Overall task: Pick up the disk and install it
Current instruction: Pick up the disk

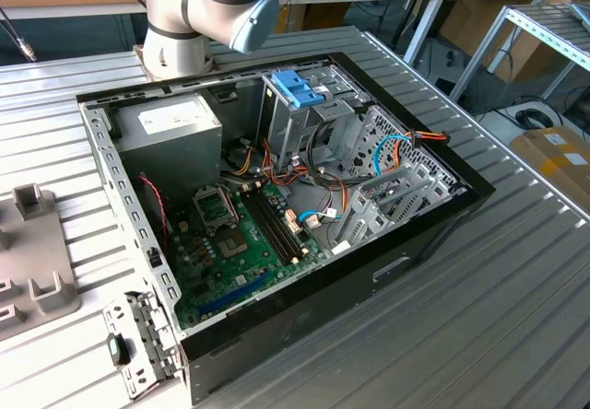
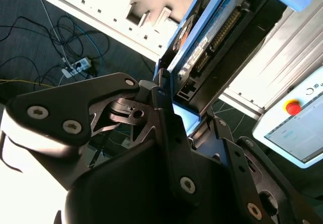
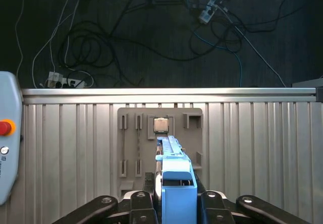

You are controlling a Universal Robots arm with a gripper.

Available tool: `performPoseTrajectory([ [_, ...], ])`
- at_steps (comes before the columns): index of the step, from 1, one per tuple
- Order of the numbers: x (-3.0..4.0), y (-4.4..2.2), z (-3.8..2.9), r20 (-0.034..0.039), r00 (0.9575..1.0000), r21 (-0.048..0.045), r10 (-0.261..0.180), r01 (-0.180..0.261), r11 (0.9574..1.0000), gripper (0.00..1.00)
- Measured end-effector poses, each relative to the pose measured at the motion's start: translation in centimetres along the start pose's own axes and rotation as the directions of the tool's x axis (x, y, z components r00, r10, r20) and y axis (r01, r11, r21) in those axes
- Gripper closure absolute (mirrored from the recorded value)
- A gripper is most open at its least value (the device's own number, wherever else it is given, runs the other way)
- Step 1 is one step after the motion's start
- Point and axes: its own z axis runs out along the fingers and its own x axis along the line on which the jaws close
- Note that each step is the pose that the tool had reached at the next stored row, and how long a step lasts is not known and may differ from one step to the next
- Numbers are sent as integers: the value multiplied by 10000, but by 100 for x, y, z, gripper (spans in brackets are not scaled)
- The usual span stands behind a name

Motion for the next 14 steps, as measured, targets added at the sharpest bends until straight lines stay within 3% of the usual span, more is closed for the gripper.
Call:
performPoseTrajectory([
  [14,30,-2,0,0,10000,0,-1,1,10000,63],
])
